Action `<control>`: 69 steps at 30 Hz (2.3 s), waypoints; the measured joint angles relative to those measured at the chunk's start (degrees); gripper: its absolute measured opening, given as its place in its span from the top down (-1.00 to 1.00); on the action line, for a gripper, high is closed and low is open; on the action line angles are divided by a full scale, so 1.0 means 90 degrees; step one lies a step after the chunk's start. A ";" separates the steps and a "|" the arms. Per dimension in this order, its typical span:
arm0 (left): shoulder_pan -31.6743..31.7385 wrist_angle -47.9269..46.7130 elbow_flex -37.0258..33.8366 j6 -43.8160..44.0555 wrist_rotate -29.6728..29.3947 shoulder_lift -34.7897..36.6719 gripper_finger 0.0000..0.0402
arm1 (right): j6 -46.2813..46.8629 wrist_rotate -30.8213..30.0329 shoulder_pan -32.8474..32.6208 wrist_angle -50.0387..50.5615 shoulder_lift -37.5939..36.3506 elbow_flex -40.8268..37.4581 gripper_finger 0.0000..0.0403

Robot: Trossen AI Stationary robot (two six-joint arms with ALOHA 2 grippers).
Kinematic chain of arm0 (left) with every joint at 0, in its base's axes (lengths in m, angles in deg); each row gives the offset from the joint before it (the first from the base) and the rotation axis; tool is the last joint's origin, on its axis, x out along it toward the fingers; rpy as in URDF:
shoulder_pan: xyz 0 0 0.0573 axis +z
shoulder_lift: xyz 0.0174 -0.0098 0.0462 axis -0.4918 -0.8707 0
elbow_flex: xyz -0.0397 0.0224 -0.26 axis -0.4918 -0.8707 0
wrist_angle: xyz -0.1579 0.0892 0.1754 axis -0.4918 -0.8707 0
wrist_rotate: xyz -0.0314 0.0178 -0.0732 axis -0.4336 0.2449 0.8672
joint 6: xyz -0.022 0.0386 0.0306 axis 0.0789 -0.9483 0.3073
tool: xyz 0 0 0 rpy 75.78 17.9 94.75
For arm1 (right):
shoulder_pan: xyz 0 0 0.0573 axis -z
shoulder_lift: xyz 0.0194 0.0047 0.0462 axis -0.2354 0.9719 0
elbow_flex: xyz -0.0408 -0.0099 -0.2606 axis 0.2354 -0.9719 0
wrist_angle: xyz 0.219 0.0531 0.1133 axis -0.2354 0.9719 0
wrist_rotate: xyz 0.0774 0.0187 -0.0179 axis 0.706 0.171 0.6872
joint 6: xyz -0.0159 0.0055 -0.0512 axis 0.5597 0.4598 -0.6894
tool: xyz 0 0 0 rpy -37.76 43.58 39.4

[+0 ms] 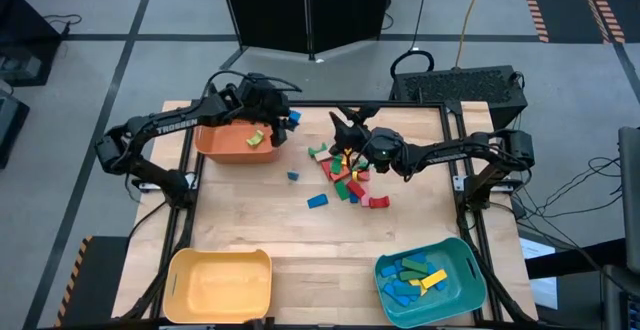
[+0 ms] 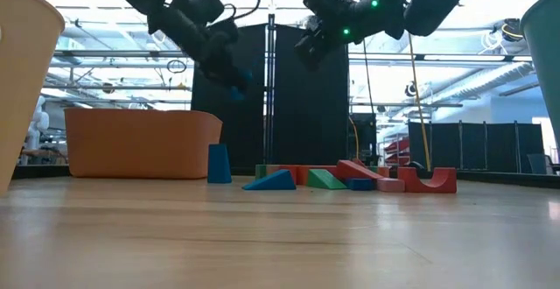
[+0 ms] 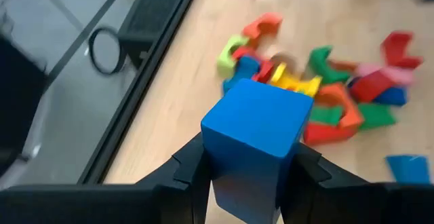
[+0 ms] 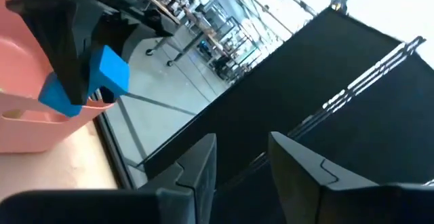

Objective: Sort blocks by size
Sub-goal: Put the blue arch block into the orange bin, then put the light brown arch block into the orange bin

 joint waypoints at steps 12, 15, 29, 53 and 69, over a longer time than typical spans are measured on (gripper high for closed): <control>0.0826 -0.0949 0.0000 0.0032 -0.0179 0.0000 0.38 | 0.1408 -0.0019 0.0382 0.1051 0.0007 0.0000 0.37; 0.0915 -0.1250 0.0000 0.0035 -0.0437 0.0000 0.38 | 0.1765 -0.0016 0.0467 0.1286 0.0007 0.0000 0.37; 0.1010 -0.1505 -0.0760 0.0113 -0.0408 0.0002 0.38 | 0.4078 0.1195 0.1044 0.2977 0.0009 -0.0002 0.37; 0.1015 -0.1659 -0.0811 0.0399 -0.0763 0.0002 0.23 | 0.6178 0.2742 0.2143 0.8654 -0.0007 0.1379 0.37; 0.1012 -0.1801 -0.0809 0.0411 -0.1033 0.0002 -0.23 | 0.6363 0.3495 0.2601 0.9640 0.0177 0.1379 0.37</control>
